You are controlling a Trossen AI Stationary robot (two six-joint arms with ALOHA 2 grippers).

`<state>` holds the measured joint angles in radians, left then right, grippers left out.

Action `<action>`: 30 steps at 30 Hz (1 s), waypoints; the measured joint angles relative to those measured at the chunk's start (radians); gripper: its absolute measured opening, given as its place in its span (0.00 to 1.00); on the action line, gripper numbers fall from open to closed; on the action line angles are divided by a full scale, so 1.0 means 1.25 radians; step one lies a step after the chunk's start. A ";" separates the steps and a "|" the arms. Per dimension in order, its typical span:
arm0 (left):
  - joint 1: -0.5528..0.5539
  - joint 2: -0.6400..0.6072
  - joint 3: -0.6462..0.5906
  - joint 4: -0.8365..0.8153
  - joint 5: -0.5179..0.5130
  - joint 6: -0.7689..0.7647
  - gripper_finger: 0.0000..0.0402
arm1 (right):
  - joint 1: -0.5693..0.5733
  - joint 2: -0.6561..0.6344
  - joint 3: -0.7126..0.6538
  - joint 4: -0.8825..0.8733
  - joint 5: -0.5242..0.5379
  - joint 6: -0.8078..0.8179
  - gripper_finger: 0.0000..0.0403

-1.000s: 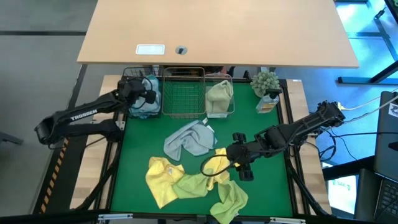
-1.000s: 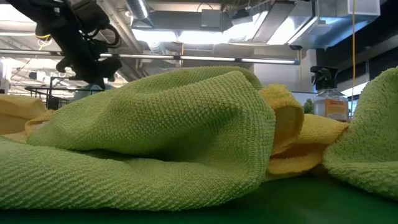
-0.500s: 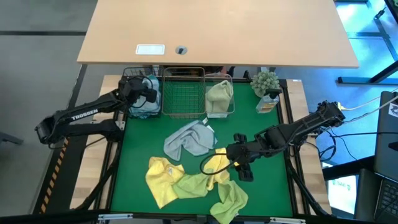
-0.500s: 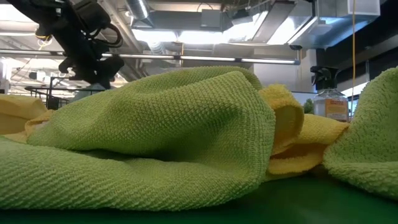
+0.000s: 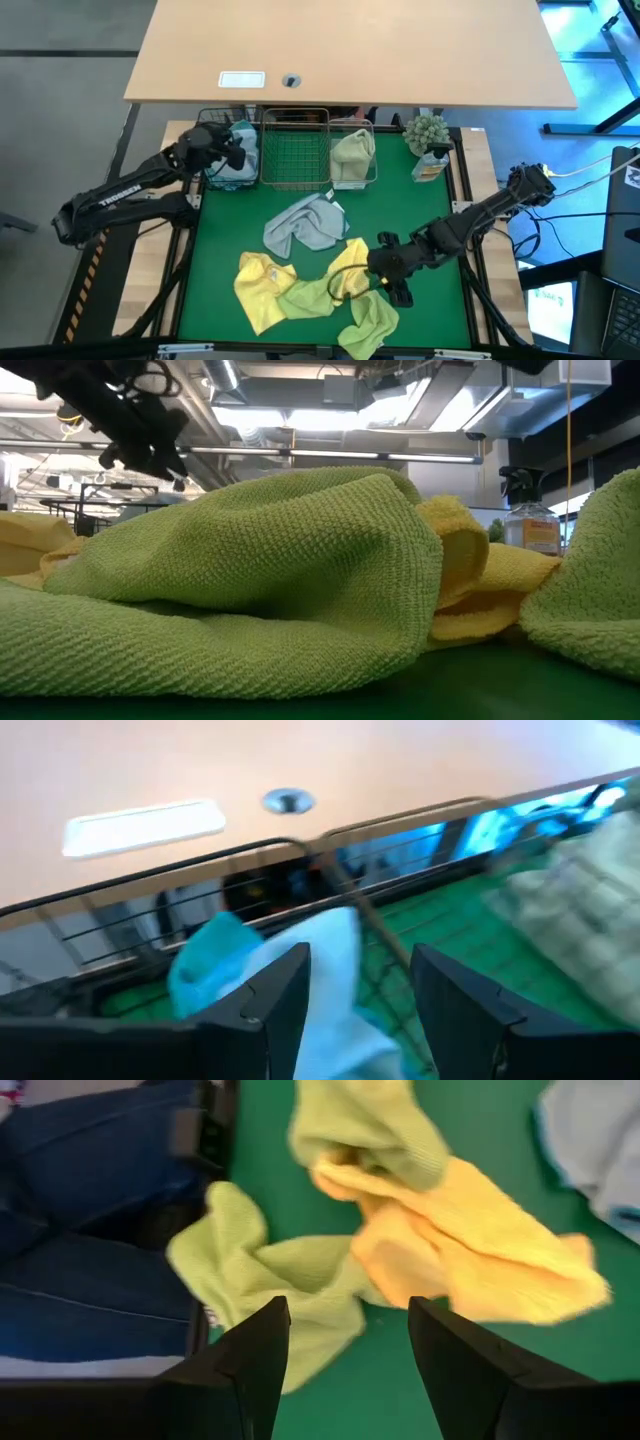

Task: Sort microfiber towel by color & place in baskets
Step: Put the light blue microfiber cloth into the black wire basket, then put the green microfiber cloth into the transparent bin

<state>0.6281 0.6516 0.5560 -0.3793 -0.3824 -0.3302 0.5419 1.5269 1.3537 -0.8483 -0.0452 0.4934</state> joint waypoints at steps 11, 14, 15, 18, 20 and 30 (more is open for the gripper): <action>-0.001 -0.115 0.000 0.001 0.226 -0.001 0.42 | 0.050 0.006 -0.011 0.049 0.068 0.070 0.51; -0.001 -0.121 0.000 0.012 0.291 -0.002 0.42 | 0.050 0.020 -0.011 0.055 0.056 0.132 0.51; -0.002 -0.121 0.000 0.018 0.312 -0.003 0.42 | 0.050 0.027 -0.011 0.056 0.053 0.153 0.51; -0.010 -0.120 0.000 0.032 0.348 -0.007 0.42 | 0.050 0.055 -0.011 0.066 0.033 0.217 0.51; -0.019 -0.120 0.000 0.032 0.354 -0.007 0.42 | 0.050 0.073 -0.011 0.079 0.021 0.257 0.51; -0.045 -0.119 0.000 0.032 0.356 -0.006 0.42 | 0.054 0.141 -0.011 0.150 0.008 0.324 0.51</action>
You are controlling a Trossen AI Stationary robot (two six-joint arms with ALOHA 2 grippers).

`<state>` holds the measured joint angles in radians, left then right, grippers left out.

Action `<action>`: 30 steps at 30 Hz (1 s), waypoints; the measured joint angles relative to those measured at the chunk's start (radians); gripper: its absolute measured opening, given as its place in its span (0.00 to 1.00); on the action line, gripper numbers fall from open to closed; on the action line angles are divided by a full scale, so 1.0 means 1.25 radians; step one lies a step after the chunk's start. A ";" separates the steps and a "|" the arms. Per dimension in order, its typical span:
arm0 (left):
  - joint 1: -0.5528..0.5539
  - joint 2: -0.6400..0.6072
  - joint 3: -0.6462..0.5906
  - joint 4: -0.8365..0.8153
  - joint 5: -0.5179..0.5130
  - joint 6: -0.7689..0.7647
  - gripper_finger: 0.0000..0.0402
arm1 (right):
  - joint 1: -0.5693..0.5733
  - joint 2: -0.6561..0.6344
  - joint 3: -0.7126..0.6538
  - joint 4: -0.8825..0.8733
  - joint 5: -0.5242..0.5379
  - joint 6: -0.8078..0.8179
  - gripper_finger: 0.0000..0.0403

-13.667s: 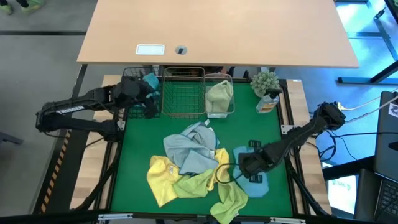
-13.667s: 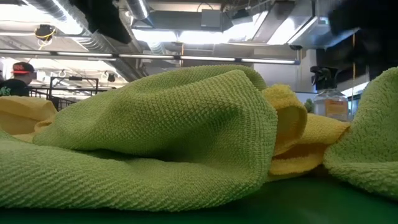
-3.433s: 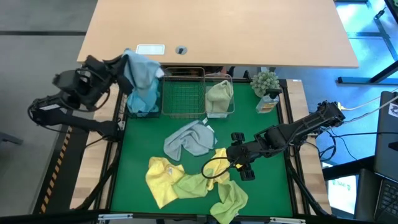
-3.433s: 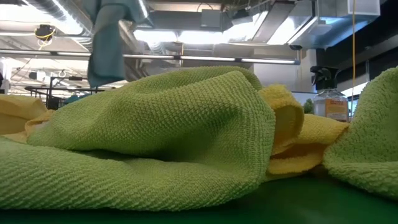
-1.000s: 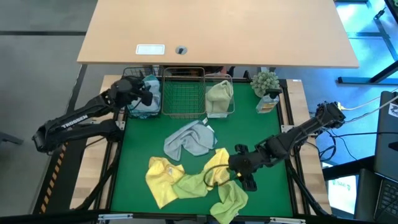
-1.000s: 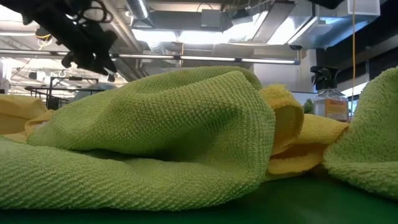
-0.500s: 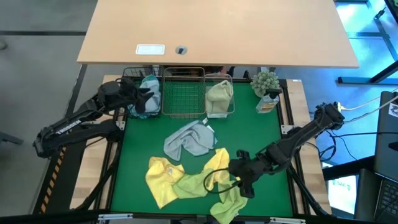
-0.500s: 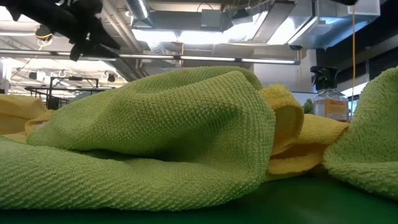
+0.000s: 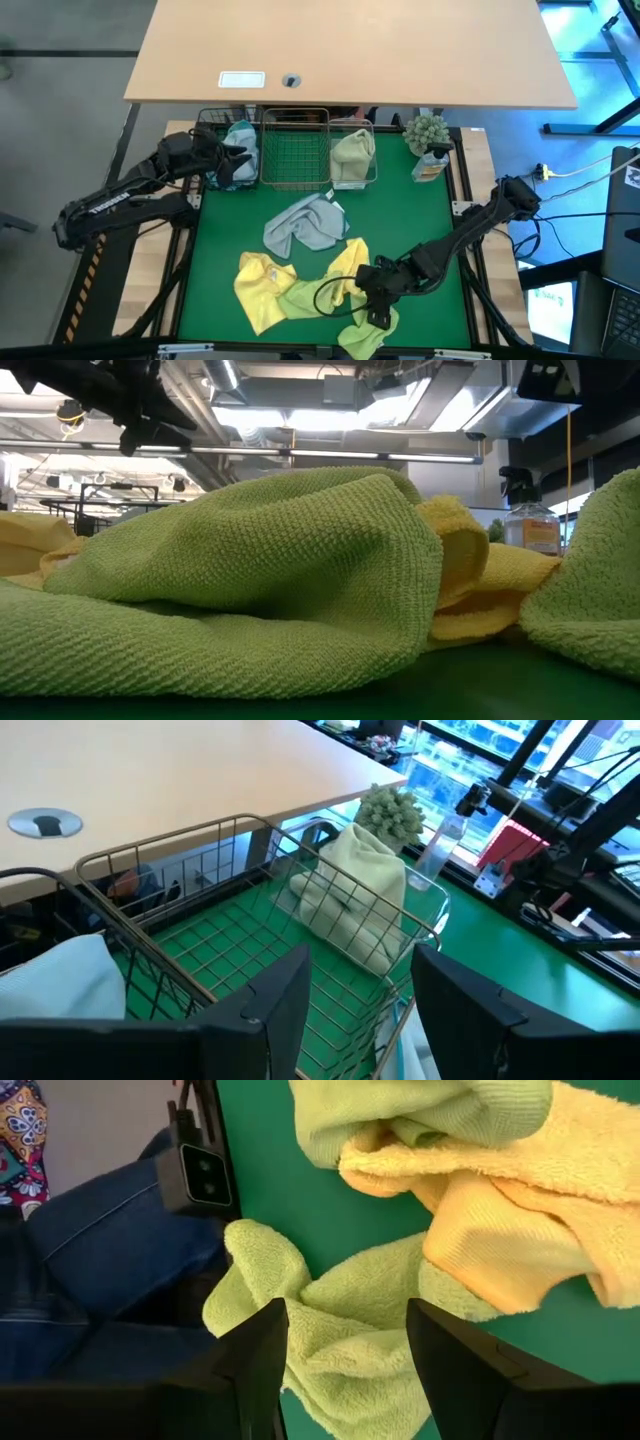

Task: Sort microfiber towel by color & place in baskets
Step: Put the green microfiber cloth into the transparent bin

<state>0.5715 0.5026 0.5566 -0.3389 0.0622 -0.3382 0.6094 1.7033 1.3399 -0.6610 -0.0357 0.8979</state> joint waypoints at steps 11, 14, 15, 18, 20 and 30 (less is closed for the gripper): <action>-0.038 0.000 0.000 -0.001 0.000 0.000 0.42 | 0.000 0.032 0.000 -0.024 0.007 0.015 0.51; -0.050 0.000 0.000 -0.001 0.000 0.007 0.42 | 0.000 0.048 0.000 -0.068 0.008 0.023 0.51; -0.053 0.000 0.000 -0.001 0.000 0.006 0.42 | 0.000 0.055 0.000 -0.078 0.009 0.031 0.51; -0.062 0.000 0.000 -0.002 0.000 0.007 0.42 | 0.000 0.073 0.000 -0.095 0.016 0.034 0.51; -0.067 0.000 0.000 -0.002 0.000 0.007 0.42 | 0.000 0.089 0.000 -0.097 0.020 0.034 0.51; -0.073 0.000 0.000 -0.001 0.000 0.007 0.42 | -0.001 0.170 0.000 -0.106 -0.003 0.035 0.46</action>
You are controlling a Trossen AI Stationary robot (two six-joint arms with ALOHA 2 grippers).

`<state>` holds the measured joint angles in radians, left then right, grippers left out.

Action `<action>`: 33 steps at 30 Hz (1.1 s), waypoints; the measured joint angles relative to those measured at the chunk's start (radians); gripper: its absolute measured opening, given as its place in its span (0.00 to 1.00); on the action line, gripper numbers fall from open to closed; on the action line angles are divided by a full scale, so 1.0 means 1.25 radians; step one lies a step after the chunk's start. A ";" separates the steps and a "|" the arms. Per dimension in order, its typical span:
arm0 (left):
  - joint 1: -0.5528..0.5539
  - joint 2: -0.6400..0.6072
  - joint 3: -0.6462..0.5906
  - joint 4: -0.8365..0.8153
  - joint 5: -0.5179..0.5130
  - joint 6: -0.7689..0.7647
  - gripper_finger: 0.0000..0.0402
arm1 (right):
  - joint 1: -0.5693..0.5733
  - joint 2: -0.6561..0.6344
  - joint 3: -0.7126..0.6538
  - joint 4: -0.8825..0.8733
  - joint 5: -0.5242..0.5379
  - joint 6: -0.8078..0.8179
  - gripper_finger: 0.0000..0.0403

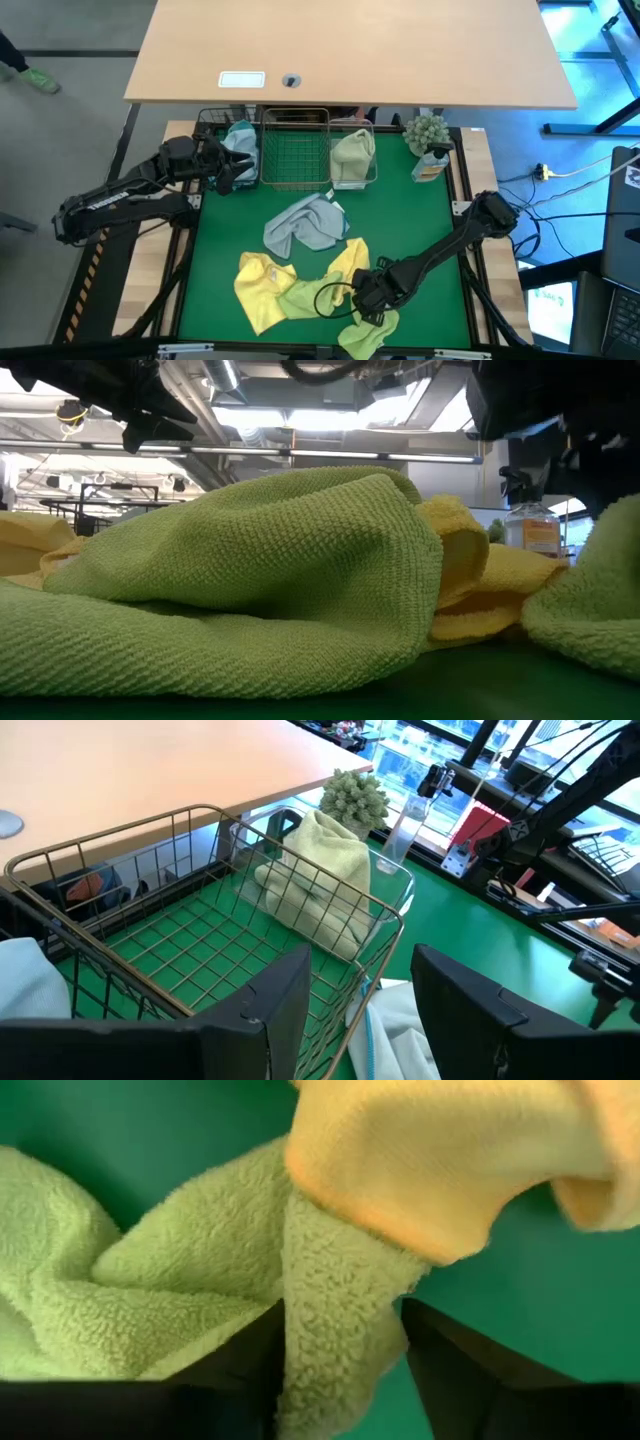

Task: Sort microfiber towel by color & place in baskets
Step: Put the green microfiber cloth into the transparent bin

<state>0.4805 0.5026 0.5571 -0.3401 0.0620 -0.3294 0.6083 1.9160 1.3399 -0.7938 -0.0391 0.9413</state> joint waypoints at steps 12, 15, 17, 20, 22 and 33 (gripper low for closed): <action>0.000 0.004 0.000 0.042 0.000 0.001 0.42 | -0.013 -0.011 0.002 -0.015 -0.005 -0.007 0.06; 0.000 0.007 0.000 0.068 0.007 0.001 0.42 | -0.024 -0.011 0.038 -0.086 -0.005 -0.024 0.06; 0.000 0.011 0.000 0.083 0.008 0.002 0.42 | -0.032 -0.013 0.073 -0.145 -0.004 -0.055 0.03; -0.004 0.020 0.000 0.092 0.010 0.008 0.42 | -0.045 -0.013 0.133 -0.239 0.013 -0.106 0.02; -0.012 0.026 0.000 0.095 0.010 0.024 0.42 | -0.055 -0.014 0.182 -0.304 0.034 -0.131 0.03; -0.069 0.086 0.000 0.179 0.012 0.058 0.42 | -0.119 -0.014 0.471 -0.595 0.237 -0.279 0.02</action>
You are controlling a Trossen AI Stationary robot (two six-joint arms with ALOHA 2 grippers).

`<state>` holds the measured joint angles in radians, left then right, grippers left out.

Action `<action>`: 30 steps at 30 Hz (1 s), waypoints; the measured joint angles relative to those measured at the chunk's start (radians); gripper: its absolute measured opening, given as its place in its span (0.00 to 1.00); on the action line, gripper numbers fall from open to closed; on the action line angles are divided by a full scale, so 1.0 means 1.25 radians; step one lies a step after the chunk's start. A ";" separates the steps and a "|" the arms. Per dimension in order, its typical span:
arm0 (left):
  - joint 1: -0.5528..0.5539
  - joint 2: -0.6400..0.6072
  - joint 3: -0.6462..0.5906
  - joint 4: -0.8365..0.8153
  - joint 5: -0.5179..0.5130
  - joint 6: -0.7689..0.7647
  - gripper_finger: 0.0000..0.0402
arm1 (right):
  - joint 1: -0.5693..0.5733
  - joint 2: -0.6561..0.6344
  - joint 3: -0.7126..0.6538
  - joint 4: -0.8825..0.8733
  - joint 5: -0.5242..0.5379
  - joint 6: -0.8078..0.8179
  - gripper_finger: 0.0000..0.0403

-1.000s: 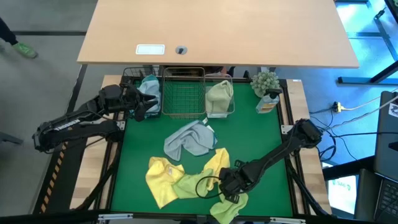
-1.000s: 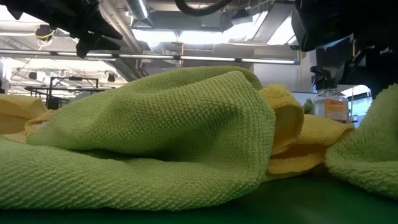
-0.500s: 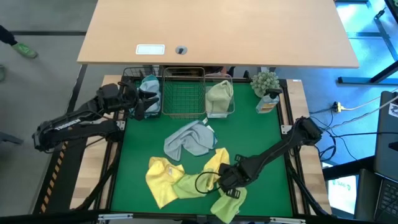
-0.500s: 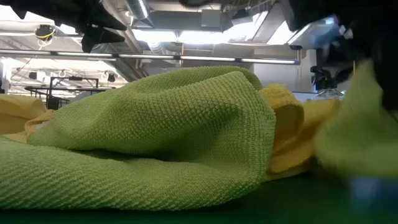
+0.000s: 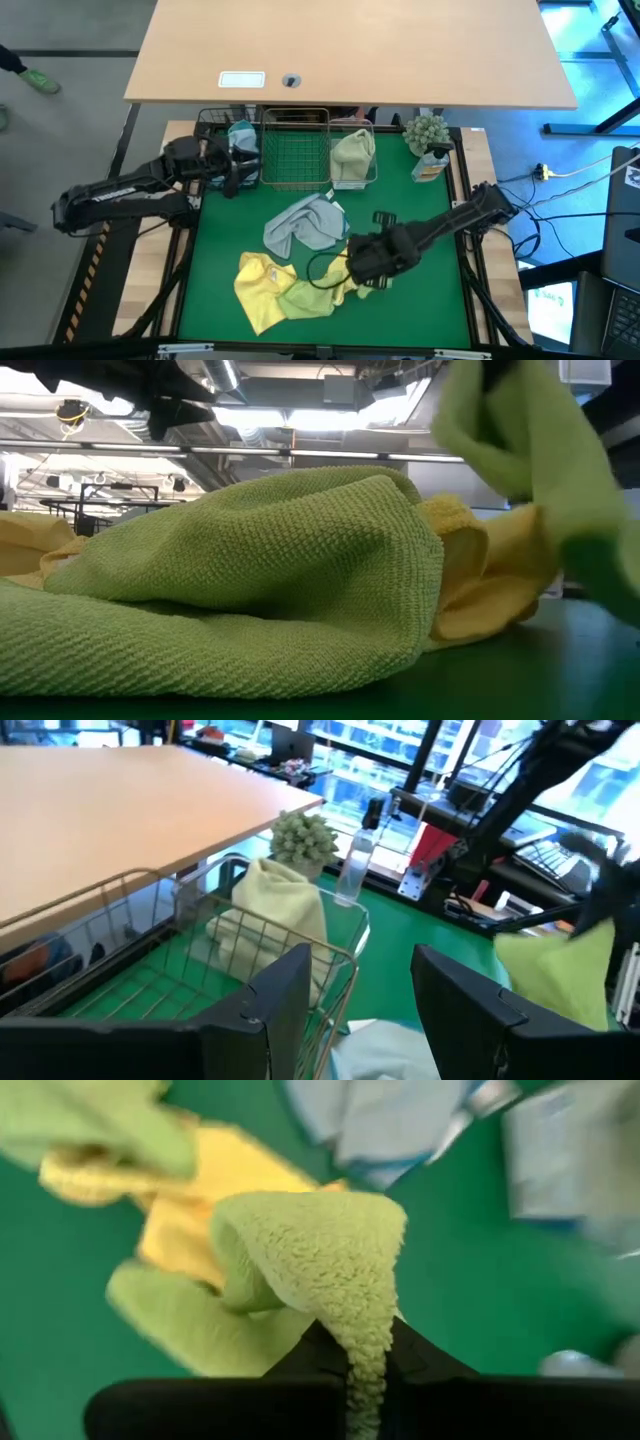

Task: Sort microfiber towel by color & place in baskets
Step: Put the green microfiber cloth into the transparent bin

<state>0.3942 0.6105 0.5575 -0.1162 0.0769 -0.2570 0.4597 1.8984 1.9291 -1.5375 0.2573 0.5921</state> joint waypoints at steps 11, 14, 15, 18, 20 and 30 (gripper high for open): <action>-0.068 0.109 0.000 0.091 0.000 0.005 0.42 | -0.107 -0.011 0.195 -0.026 0.194 -0.263 0.02; -0.092 0.138 0.000 0.103 0.000 0.005 0.42 | -0.155 -0.014 0.226 -0.027 0.229 -0.335 0.03; -0.099 0.147 0.000 0.106 0.000 0.005 0.42 | -0.173 -0.015 0.234 -0.026 0.234 -0.358 0.03; -0.122 0.170 0.000 0.118 -0.001 0.004 0.42 | -0.234 -0.018 0.254 -0.027 0.238 -0.424 0.03; -0.138 0.183 0.000 0.129 -0.001 0.004 0.42 | -0.277 -0.019 0.259 -0.027 0.239 -0.468 0.03; -0.215 0.234 0.000 0.232 -0.001 0.003 0.42 | -0.506 -0.027 0.260 0.043 0.221 -0.655 0.03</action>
<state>0.1252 0.9029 0.5571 0.1735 0.0752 -0.2535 -0.1728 1.8641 2.2536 -1.4838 0.5339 -0.2269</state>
